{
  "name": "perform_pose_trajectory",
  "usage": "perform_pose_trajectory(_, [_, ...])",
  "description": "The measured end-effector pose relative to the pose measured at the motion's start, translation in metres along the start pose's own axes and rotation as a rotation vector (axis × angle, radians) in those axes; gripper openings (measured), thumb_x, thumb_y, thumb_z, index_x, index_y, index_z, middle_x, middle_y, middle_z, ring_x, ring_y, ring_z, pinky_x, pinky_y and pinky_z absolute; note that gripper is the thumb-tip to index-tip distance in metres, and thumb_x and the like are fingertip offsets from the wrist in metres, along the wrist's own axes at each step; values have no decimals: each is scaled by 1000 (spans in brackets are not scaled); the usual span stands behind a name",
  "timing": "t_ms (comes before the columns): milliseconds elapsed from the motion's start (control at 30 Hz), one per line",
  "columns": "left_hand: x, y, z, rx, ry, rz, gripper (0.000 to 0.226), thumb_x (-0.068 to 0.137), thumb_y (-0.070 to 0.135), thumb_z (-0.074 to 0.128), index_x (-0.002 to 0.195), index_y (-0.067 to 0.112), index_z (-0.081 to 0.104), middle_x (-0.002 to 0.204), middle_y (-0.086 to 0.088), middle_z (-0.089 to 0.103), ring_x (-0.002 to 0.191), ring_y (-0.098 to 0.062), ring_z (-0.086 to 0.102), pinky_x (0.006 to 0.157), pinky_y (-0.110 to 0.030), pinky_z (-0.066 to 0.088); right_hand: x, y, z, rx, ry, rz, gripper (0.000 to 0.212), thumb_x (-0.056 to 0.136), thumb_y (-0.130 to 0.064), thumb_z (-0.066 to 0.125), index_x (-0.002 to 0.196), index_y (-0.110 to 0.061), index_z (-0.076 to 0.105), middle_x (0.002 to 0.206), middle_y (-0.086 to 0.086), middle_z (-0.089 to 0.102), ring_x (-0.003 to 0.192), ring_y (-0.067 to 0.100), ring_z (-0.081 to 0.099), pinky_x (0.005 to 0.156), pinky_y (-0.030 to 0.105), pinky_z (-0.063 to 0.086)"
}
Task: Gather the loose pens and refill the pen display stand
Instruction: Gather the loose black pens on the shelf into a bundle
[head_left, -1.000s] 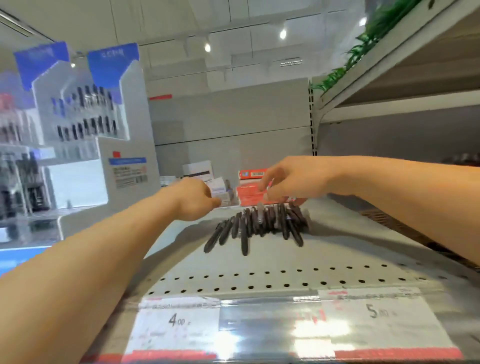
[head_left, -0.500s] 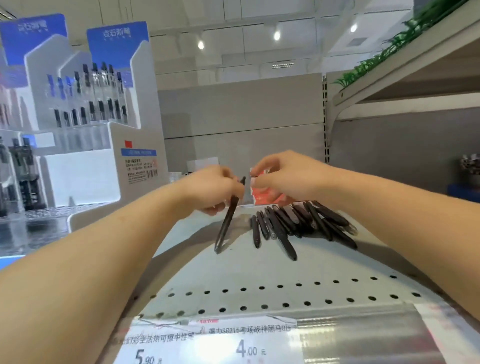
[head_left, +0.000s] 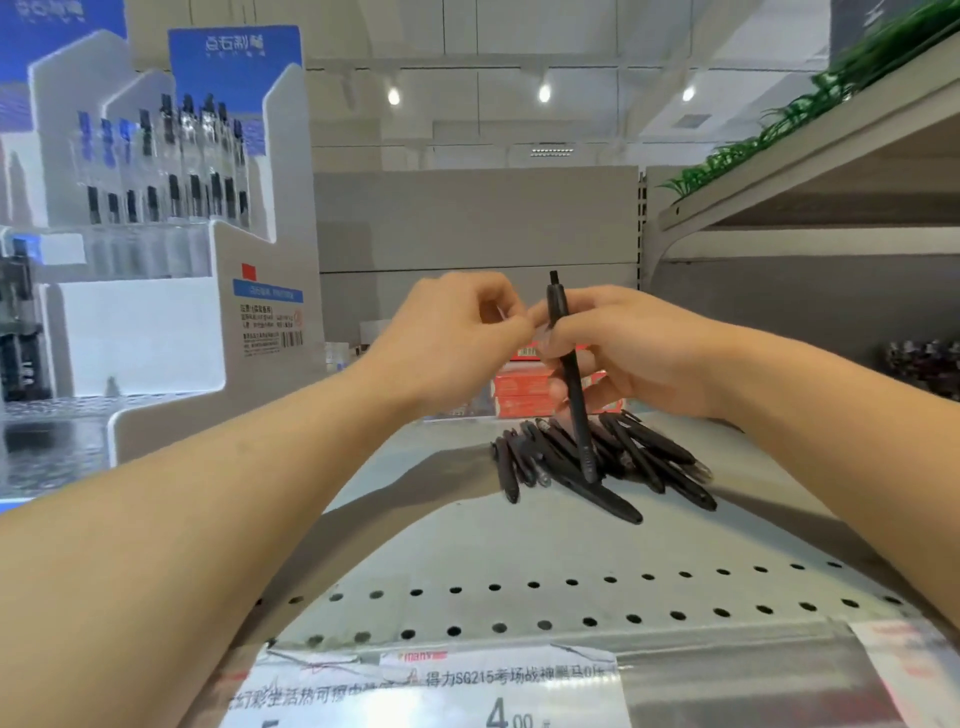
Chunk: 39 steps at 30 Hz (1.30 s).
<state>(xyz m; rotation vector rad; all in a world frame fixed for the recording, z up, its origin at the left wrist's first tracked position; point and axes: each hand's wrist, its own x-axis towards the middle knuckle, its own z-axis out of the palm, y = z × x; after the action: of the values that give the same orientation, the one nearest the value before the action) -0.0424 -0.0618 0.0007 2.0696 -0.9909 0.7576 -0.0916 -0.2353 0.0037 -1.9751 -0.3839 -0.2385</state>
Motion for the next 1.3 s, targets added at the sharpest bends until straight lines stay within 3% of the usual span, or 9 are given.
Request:
perform_pose_trajectory(133, [-1, 7, 28, 90, -128, -48, 15, 85, 33, 62, 90, 23, 51, 74, 6, 61, 70, -17, 55, 55, -32, 33, 3, 3, -7, -39, 92, 51, 18, 90, -2, 49, 96, -11, 64, 61, -2, 53, 52, 12, 50, 55, 30, 55])
perform_pose_trajectory(267, [0, 4, 36, 265, -180, -83, 20, 84, 40, 59, 78, 24, 51, 73, 3, 59, 73, -19, 57, 53, -31, 32, 5, 7, -6, -95, 185, 98, 16, 92, -7, 51, 95, -7, 66, 63, -1, 46, 49, 10, 42, 45, 23, 43])
perform_pose_trajectory(467, [-5, -3, 54, 370, -483, -152, 23, 89, 41, 58, 72, 26, 56, 74, 10, 58, 72, -6, 53, 54, -23, 36, 2, 4, -10, 9, 257, 60, 27, 101, -33, 54, 87, -13, 67, 74, 1, 55, 59, 12, 58, 53, 25, 53])
perform_pose_trajectory(633, [-2, 1, 43, 171, -410, -254, 7, 83, 30, 66, 86, 28, 59, 68, 6, 62, 50, -5, 55, 36, -15, 38, 3, 5, -10, -46, 223, 61, 31, 101, -36, 54, 87, -16, 72, 91, 6, 59, 84, 21, 55, 73, 33, 46])
perform_pose_trajectory(800, [1, -2, 15, 70, -109, -256, 50, 85, 36, 65, 133, 30, 53, 78, 7, 69, 70, -4, 61, 54, -25, 41, 4, 7, -9, -41, 143, 84, 28, 96, -28, 58, 101, -9, 78, 75, -3, 57, 70, 15, 50, 57, 27, 45])
perform_pose_trajectory(933, [-1, 4, 6, 7, -40, -112, 48, 88, 44, 68, 131, 25, 58, 80, 8, 73, 62, 1, 62, 61, -26, 49, 4, 7, -8, -21, 94, 49, 18, 92, -22, 64, 100, -11, 75, 76, -3, 59, 60, 10, 53, 52, 26, 48])
perform_pose_trajectory(1100, [-5, 9, 10, -91, -149, -27, 50, 86, 21, 70, 133, 28, 57, 77, 5, 76, 63, -8, 72, 70, -36, 62, -1, 7, -10, -112, -36, -5, 11, 97, -29, 63, 92, -23, 70, 79, -6, 68, 64, 9, 61, 51, 20, 49])
perform_pose_trajectory(1233, [1, -3, 4, -255, -203, -187, 49, 85, 17, 60, 132, 28, 54, 76, -1, 76, 58, -14, 70, 58, -29, 61, 2, 7, -10, -106, 31, -10, 7, 97, -18, 62, 92, -16, 65, 73, -4, 68, 60, 7, 63, 50, 23, 51])
perform_pose_trajectory(1300, [1, -14, 7, -78, -224, -276, 31, 90, 21, 57, 121, 22, 62, 75, -4, 75, 55, -15, 68, 51, -25, 57, 4, 8, -11, -100, 77, 2, 6, 96, -17, 63, 90, -15, 64, 78, 3, 63, 62, 10, 64, 52, 26, 53])
